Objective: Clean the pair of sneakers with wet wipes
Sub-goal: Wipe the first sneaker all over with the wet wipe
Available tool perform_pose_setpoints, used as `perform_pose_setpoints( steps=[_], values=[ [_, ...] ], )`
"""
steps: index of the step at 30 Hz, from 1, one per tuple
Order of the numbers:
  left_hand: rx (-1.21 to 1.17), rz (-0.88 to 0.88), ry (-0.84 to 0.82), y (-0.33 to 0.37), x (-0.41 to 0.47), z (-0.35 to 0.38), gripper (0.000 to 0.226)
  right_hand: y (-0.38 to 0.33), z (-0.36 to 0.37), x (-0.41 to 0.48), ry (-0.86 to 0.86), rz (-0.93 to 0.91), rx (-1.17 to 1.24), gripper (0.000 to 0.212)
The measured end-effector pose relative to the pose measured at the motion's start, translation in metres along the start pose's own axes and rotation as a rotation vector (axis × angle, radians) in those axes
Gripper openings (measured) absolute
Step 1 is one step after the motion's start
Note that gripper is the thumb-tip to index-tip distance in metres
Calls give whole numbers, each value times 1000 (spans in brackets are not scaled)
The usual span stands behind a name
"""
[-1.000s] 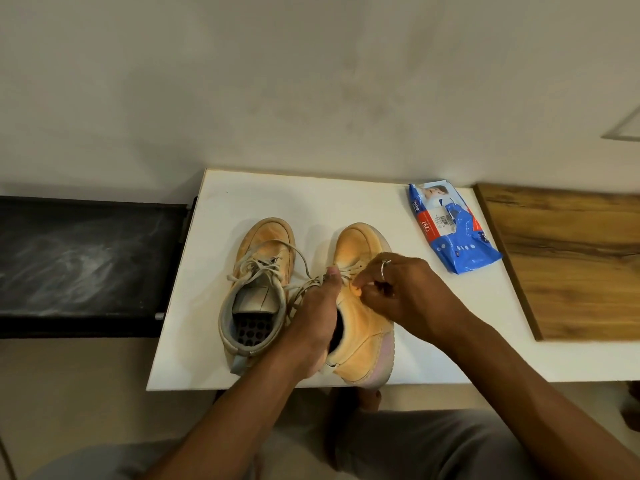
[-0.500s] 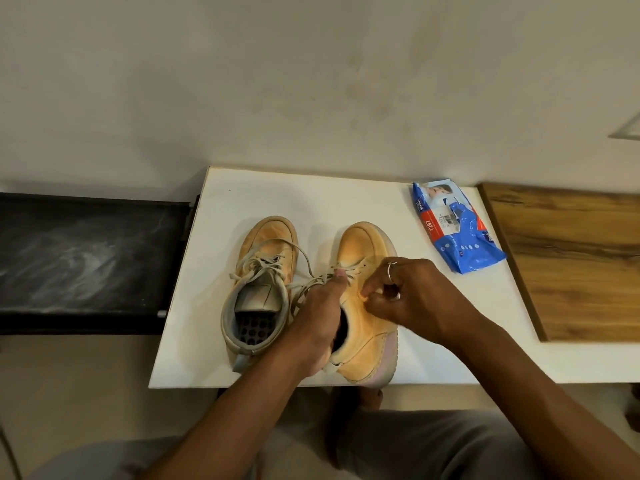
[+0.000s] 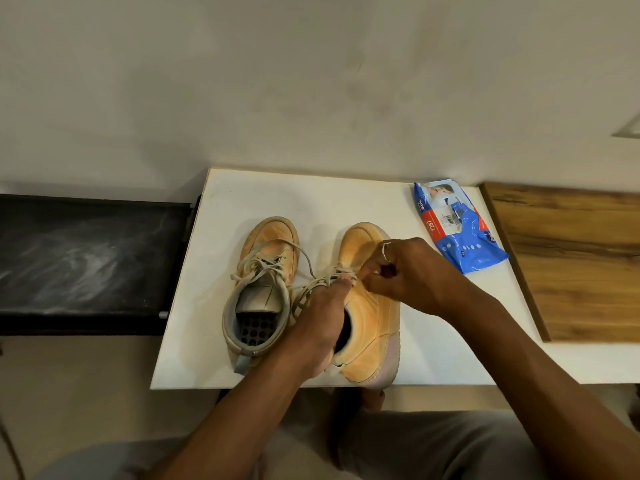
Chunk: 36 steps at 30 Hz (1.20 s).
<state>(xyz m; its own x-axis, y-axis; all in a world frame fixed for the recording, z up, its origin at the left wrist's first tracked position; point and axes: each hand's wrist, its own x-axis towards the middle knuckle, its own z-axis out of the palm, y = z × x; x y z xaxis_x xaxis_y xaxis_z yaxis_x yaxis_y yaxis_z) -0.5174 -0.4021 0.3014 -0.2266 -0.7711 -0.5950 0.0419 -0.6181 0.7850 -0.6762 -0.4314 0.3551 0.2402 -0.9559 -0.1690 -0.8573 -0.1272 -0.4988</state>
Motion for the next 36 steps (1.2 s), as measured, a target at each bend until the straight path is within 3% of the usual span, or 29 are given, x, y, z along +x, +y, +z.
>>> perform_pose_setpoints(
  steps=[4,9,12,15,19,23,31,36],
  values=[
    [26,-2,-8,3,-2,2,54,-3,5,6,72,42,-133,25],
    [29,9,-1,0,-3,-1,55,-1,3,-1,3,-30,89,6],
    [19,14,-15,0,-2,1,55,-3,3,-1,56,12,198,18],
    [24,27,-36,1,-2,1,45,-9,5,-1,14,-11,315,11],
    [12,7,-22,0,1,-1,43,-3,5,6,47,136,-21,22],
    [23,4,-37,0,1,0,42,-5,4,6,112,89,-185,26],
    [-56,3,-84,1,1,-2,40,-11,5,-19,12,174,27,30],
    [-114,-19,-82,-1,2,-4,43,-11,4,-38,-54,194,138,9]
  ],
)
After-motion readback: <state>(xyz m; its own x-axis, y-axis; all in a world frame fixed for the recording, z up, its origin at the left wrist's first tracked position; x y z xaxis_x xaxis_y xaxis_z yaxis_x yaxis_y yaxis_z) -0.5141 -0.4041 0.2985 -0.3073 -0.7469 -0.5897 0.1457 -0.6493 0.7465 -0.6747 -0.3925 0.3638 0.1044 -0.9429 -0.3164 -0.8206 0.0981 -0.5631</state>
